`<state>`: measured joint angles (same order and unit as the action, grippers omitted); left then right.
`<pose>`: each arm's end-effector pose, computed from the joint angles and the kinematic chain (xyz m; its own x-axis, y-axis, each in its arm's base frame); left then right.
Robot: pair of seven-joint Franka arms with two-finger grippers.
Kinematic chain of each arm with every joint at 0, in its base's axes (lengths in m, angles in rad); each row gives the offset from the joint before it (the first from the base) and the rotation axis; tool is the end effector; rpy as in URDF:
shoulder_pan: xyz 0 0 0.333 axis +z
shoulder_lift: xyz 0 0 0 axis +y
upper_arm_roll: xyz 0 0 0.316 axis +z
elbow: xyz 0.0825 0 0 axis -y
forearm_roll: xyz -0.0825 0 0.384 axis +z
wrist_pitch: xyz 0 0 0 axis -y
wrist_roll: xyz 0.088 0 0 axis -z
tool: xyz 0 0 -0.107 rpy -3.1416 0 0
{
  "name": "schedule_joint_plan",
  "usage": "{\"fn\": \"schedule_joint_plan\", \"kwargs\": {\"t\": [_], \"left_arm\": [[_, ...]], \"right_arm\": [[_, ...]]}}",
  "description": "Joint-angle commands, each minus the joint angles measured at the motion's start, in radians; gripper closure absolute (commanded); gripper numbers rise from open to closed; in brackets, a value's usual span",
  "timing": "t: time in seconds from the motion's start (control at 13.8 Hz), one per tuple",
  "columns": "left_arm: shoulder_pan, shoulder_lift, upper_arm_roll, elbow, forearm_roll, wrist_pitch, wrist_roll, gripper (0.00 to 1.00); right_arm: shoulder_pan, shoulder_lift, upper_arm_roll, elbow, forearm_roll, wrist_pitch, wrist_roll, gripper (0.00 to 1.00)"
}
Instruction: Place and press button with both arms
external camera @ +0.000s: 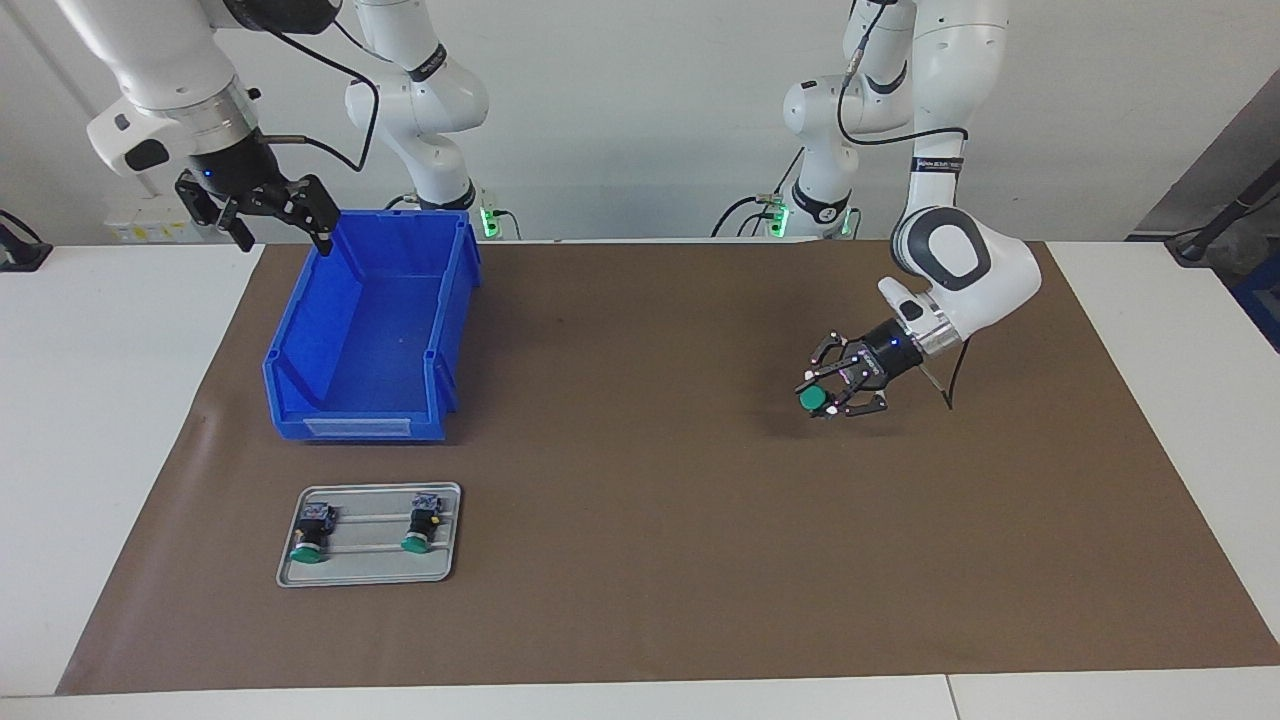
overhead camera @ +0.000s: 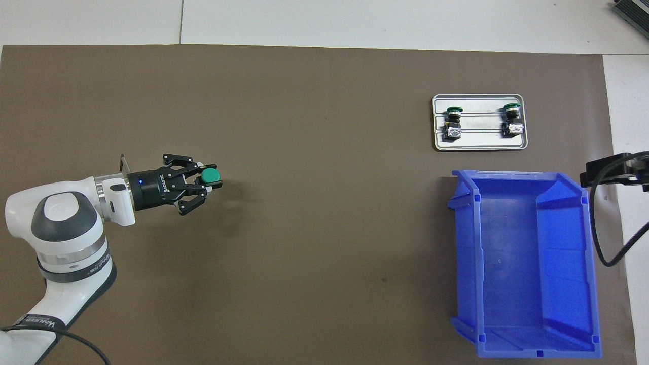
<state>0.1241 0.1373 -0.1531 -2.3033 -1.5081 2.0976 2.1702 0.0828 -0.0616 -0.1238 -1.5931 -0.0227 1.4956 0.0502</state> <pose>0.5157 -0.0632 0.2951 0.2914 -0.3243 0.9000 -0.9208 -0.3502 0.1719 0.5270 -0.0264 0.6407 0.9951 -0.0922 -0.0356 -0.0917 -0.9956 0.0169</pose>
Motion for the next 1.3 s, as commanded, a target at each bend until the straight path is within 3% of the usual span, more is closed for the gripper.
{"fn": "schedule_joint_plan", "kwargs": {"t": [0.0,0.14,0.51,1.23], "left_arm": [[0.016,-0.022,-0.006,-0.085,-0.157,-0.073,0.127,1.00],[-0.056,-0.021,-0.008,-0.140,-0.372,-0.083,0.308,1.00],[-0.124,0.013,-0.008,-0.163,-0.596,-0.211,0.407,1.00],[-0.178,0.021,-0.005,-0.226,-0.610,-0.150,0.487,1.00]], "right_arm": [[-0.018,-0.023,0.009,-0.024,0.004,-0.006,-0.018,0.00],[-0.018,-0.024,0.009,-0.028,0.004,-0.006,-0.018,0.00],[-0.018,-0.030,0.009,-0.037,0.003,-0.006,-0.018,0.00],[-0.029,-0.040,0.007,-0.056,0.001,-0.003,-0.016,0.00]]}}
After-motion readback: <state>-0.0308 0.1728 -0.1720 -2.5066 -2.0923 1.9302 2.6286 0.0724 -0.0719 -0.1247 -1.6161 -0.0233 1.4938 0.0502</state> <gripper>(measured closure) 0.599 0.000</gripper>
